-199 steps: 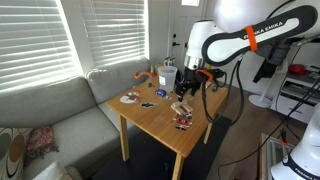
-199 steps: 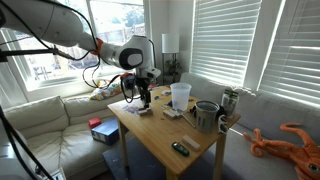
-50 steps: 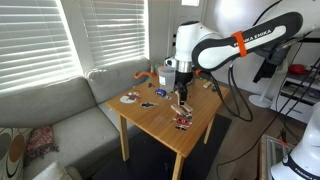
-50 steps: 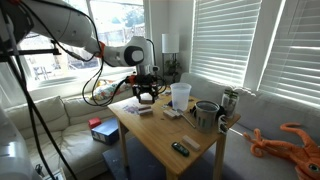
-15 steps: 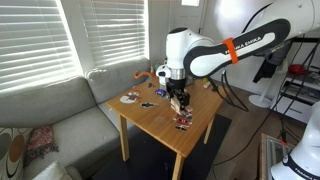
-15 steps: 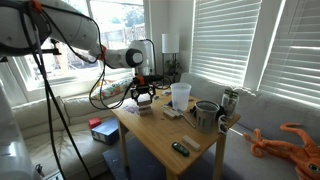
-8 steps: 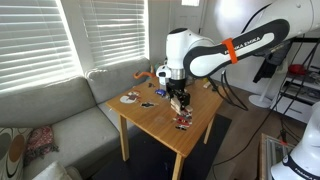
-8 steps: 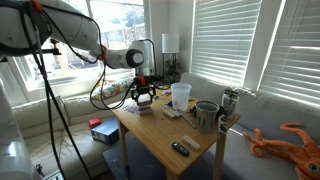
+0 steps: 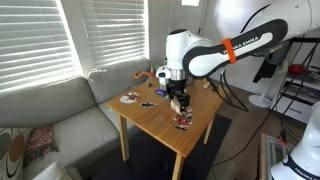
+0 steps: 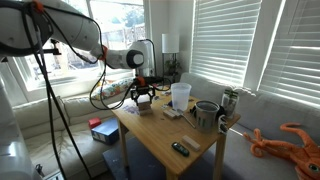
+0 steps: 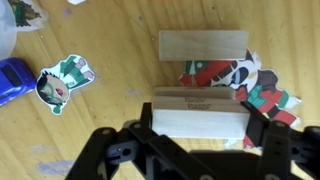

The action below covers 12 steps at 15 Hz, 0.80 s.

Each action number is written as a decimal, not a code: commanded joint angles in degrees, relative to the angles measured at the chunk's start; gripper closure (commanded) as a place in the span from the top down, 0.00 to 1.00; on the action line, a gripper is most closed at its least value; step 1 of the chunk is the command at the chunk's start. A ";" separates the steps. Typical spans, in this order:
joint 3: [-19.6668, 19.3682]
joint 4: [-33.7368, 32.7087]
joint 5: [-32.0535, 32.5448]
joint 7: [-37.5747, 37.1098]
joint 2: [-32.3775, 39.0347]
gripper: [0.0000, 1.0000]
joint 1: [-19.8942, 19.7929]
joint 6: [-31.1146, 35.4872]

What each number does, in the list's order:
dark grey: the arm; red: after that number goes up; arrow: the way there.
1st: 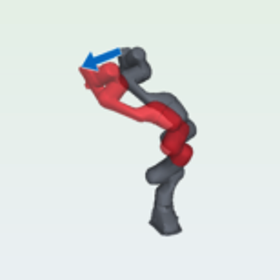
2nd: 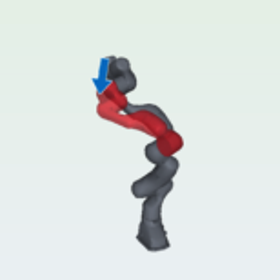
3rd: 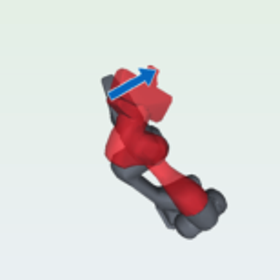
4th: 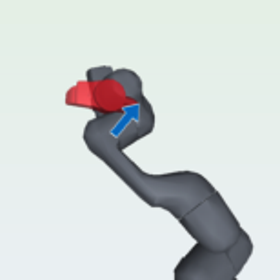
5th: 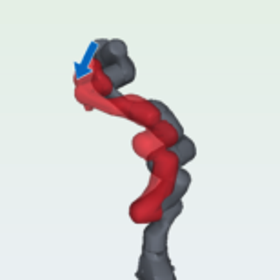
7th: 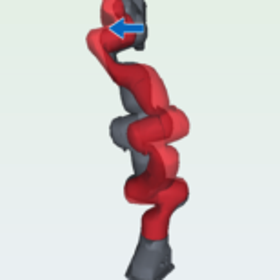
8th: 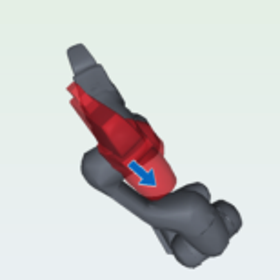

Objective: Stack the blocks

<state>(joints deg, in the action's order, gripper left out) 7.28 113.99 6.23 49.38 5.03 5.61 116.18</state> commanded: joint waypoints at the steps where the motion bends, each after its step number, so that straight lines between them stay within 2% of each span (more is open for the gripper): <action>1: -0.14 0.94 -1.69 1.38 -0.64 0.61 -0.41 0.32; 12: -0.43 1.59 -2.50 2.66 -0.85 0.61 -0.77 0.69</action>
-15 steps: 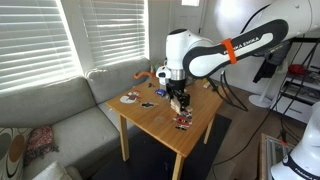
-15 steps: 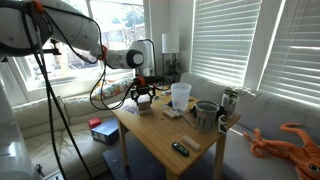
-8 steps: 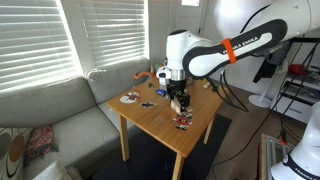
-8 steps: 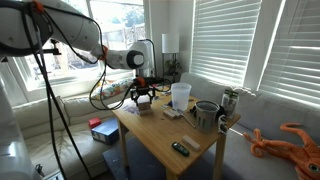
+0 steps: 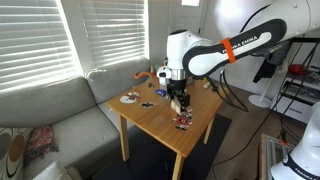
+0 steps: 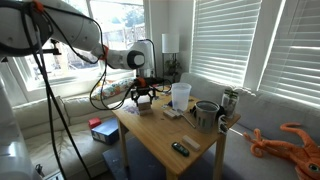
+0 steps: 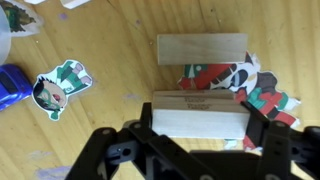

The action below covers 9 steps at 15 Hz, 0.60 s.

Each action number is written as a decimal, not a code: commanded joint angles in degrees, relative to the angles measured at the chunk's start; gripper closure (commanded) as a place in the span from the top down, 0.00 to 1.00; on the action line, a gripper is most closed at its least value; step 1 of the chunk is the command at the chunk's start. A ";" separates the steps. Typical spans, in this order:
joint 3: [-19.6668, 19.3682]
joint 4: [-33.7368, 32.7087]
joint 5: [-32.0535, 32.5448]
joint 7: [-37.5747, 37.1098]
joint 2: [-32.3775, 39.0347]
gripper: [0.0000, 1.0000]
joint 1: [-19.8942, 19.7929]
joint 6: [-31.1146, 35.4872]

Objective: Stack the blocks

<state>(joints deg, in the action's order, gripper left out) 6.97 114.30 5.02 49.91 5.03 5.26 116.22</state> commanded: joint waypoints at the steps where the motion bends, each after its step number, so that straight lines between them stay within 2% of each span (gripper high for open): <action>1: -0.14 1.29 -1.31 2.33 -0.83 0.61 -0.43 0.66; 9: -0.23 1.43 -1.20 2.99 -0.88 0.61 -0.44 0.87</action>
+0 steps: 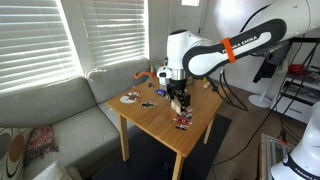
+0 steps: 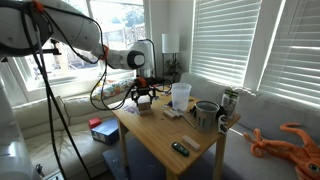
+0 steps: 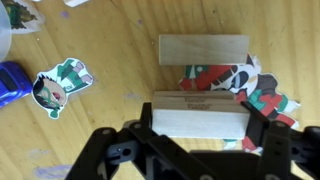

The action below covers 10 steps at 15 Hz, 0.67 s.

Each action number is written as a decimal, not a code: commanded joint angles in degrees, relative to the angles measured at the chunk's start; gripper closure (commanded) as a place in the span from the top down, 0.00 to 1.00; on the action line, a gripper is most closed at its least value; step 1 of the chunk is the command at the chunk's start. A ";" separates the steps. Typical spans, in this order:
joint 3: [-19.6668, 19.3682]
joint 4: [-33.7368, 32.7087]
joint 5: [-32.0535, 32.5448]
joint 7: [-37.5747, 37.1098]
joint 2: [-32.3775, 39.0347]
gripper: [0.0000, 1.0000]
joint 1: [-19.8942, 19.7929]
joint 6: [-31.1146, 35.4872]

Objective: Stack the blocks

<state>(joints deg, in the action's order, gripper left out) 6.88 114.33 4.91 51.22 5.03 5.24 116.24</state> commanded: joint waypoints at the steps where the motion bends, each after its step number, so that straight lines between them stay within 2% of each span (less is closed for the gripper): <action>1: -0.17 1.36 -1.03 1.25 -0.87 0.96 -0.40 0.74; 3: -0.20 1.59 -1.40 1.13 -1.07 1.00 -0.43 0.70; 10: -0.78 4.52 -3.97 0.93 -4.67 1.00 -1.28 1.96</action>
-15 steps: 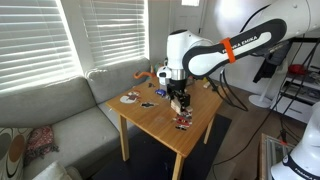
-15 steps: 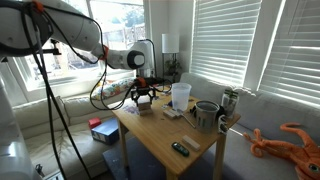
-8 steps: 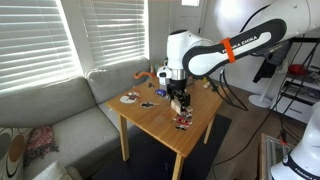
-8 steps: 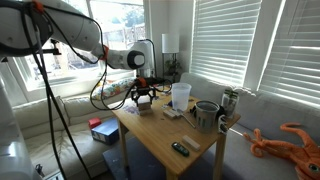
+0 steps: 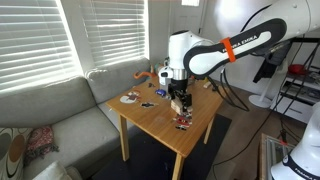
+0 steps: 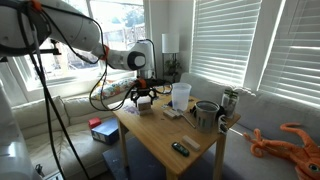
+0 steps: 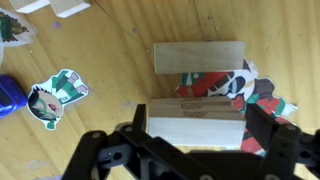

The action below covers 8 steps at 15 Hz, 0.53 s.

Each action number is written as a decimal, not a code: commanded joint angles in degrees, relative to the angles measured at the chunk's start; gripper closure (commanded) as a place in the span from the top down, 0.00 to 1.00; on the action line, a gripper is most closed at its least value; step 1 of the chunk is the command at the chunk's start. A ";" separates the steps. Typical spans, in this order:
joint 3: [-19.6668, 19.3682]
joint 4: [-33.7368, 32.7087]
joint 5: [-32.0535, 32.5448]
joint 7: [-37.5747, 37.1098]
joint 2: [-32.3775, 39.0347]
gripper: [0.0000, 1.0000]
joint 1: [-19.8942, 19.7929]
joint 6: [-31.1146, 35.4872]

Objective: Stack the blocks

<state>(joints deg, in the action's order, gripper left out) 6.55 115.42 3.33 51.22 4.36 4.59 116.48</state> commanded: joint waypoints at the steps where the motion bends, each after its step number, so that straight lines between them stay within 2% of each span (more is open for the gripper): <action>1: -0.64 4.11 -2.67 0.86 -4.85 1.00 -0.74 2.21; 6: -1.81 8.01 -2.96 0.38 -8.29 1.00 -0.85 4.54; 7: -1.63 4.47 -1.85 -0.03 -5.48 1.00 -0.42 2.27; 8: -1.75 4.86 -1.83 -0.03 -5.80 1.00 -0.41 2.41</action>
<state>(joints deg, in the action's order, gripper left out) 5.15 120.37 1.48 51.22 -1.45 3.80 119.00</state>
